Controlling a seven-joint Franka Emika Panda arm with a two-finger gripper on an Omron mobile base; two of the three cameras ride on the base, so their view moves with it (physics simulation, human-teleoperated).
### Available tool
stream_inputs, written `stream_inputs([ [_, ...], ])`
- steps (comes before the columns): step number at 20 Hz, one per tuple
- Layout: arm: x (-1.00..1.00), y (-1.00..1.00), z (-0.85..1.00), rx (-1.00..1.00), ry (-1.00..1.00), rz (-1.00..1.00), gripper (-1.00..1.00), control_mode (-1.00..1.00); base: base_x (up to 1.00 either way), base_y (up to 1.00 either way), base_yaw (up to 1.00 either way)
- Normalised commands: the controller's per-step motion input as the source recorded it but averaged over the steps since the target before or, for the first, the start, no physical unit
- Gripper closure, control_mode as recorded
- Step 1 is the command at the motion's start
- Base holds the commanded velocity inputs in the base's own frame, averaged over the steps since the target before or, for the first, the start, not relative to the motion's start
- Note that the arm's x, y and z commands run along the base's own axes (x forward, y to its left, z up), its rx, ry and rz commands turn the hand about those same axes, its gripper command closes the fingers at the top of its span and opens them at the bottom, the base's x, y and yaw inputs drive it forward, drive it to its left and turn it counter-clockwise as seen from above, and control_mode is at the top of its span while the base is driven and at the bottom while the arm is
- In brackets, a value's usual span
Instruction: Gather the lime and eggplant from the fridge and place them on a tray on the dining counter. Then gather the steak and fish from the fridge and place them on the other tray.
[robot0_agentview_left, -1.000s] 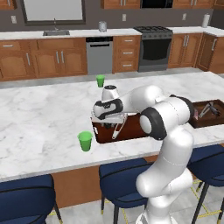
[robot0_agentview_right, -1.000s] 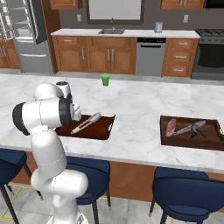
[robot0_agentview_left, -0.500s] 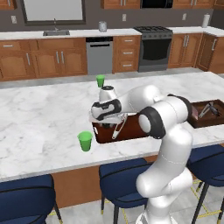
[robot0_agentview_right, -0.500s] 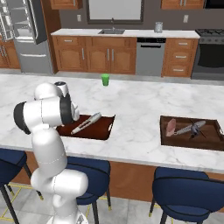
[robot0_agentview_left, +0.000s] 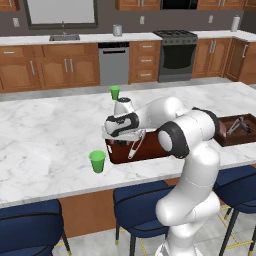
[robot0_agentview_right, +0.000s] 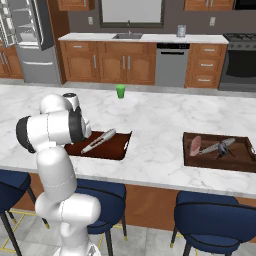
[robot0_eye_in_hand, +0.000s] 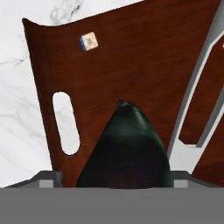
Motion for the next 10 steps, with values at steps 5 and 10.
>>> stream_inputs([
  [5, -0.05, -0.26, -0.22, 0.0, 0.0, 0.0, -1.0, -1.0, 0.0, 0.0, 0.0],
  [10, -0.3, -0.07, -0.18, 0.0, 0.0, 0.0, -1.0, -1.0, 0.0, 0.0, 0.0],
])
